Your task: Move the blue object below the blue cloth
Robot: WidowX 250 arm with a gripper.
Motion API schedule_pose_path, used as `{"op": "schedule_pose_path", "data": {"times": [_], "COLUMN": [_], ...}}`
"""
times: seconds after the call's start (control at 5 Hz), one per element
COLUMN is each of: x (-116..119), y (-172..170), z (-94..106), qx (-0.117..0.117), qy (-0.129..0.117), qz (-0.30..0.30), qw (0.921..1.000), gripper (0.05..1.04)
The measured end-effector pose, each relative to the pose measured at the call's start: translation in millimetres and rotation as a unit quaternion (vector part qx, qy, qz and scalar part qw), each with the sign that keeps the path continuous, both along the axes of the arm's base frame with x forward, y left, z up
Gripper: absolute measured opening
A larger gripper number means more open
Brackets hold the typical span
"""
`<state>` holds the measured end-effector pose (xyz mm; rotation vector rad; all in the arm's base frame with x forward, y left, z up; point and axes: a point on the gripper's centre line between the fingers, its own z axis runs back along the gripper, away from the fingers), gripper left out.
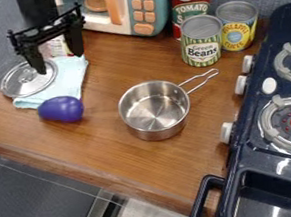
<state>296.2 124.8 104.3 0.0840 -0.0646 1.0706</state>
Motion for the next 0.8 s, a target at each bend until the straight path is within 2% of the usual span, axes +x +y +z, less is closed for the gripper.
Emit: {"op": "schedule_pose_path", "data": {"times": [0.2,0.4,0.6,0.8], "x": [4,11,21,23], "y": [-1,-1,-2,-5], "z": [4.6,-9.2,-13.6,-21.7], "qx": [0.025,0.006,0.002,-0.016], "qy": [0.042,0.095,0.081,0.078], "qz": [-0.114,-0.237,-0.356,-0.422], "qw": [0.9923,0.9667,0.9310,0.9031], "gripper": [1.001,1.001,1.001,1.001]}}
